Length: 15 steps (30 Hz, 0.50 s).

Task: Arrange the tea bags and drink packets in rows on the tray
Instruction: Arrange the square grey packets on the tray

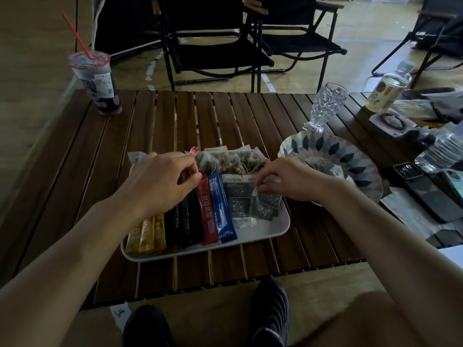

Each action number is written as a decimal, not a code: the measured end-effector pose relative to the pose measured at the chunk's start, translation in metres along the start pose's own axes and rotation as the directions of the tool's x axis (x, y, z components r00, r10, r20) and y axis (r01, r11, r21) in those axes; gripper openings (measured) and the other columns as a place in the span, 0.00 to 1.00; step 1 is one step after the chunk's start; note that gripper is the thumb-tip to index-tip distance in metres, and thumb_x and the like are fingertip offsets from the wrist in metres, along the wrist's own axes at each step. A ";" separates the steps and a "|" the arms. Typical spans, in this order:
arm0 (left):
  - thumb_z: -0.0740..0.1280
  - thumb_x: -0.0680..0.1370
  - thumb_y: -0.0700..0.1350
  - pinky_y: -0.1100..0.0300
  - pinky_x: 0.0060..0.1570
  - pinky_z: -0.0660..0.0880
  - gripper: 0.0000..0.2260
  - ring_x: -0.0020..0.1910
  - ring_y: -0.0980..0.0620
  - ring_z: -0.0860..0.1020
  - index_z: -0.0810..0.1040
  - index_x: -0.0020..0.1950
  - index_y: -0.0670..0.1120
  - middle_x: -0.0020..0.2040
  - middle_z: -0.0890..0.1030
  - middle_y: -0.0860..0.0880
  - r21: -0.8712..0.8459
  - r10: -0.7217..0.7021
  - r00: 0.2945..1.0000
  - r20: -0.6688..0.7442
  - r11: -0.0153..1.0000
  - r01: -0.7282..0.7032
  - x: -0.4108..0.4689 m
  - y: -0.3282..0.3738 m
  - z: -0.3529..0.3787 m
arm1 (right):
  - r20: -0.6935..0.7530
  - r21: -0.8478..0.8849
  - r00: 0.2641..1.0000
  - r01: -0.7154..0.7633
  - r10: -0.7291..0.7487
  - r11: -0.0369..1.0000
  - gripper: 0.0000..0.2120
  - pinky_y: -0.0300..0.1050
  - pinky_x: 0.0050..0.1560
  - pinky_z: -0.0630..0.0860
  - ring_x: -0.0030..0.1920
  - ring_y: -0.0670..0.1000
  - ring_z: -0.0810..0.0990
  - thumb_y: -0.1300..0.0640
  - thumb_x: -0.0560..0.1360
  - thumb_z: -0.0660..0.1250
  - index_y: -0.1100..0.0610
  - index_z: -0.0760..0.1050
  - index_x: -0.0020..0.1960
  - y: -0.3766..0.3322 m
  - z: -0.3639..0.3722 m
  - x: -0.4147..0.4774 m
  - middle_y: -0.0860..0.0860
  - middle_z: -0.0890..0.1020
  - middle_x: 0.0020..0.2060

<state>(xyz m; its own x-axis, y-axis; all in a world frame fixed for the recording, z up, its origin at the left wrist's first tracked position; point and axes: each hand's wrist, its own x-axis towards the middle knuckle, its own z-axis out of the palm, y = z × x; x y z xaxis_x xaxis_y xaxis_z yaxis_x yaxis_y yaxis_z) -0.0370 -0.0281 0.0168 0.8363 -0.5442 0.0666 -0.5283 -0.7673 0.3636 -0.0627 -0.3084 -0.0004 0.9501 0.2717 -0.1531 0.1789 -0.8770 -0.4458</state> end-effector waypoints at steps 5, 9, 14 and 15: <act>0.57 0.75 0.61 0.48 0.55 0.75 0.13 0.45 0.57 0.77 0.75 0.48 0.56 0.47 0.78 0.57 0.018 -0.003 1.000 0.009 1.000 0.003 -0.001 0.003 0.000 | 0.023 -0.020 1.000 -0.010 0.011 1.000 0.05 0.45 0.59 0.72 0.55 0.46 0.76 0.54 0.75 0.72 0.49 0.83 0.51 -0.002 0.001 -0.002 0.46 0.80 0.52; 0.57 0.75 0.61 0.52 0.52 0.75 0.13 0.44 0.58 0.77 0.76 0.49 0.55 0.47 0.78 0.57 0.021 0.002 1.000 0.017 1.000 -0.003 0.000 0.002 0.002 | 0.048 -0.027 0.999 -0.009 0.010 1.000 0.06 0.43 0.57 0.68 0.57 0.47 0.75 0.54 0.76 0.71 0.51 0.83 0.52 -0.005 -0.001 -0.005 0.45 0.79 0.52; 0.61 0.78 0.57 0.57 0.47 0.71 0.09 0.43 0.60 0.76 0.76 0.50 0.54 0.47 0.78 0.57 0.028 0.018 1.000 0.014 0.999 -0.018 0.000 -0.001 0.002 | 0.078 0.002 0.997 0.010 -0.010 1.000 0.05 0.40 0.53 0.69 0.52 0.42 0.74 0.55 0.75 0.72 0.49 0.84 0.49 -0.007 -0.008 -0.007 0.41 0.77 0.48; 0.61 0.78 0.57 0.57 0.47 0.72 0.09 0.43 0.60 0.76 0.76 0.49 0.54 0.46 0.78 0.57 0.029 0.019 1.000 0.011 0.999 -0.020 0.001 -0.001 0.002 | 0.091 -0.006 0.996 0.015 -0.015 1.000 0.05 0.38 0.51 0.68 0.52 0.41 0.74 0.55 0.74 0.72 0.49 0.84 0.50 -0.008 -0.009 -0.007 0.40 0.76 0.48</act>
<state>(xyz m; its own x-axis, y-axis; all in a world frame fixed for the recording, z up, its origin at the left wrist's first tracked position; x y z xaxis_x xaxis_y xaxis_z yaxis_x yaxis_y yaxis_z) -0.0365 -0.0287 0.0145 0.8242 -0.5628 0.0631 -0.5487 -0.7660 0.3350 -0.0686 -0.3068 0.0119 0.9201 0.3196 -0.2264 0.1949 -0.8750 -0.4431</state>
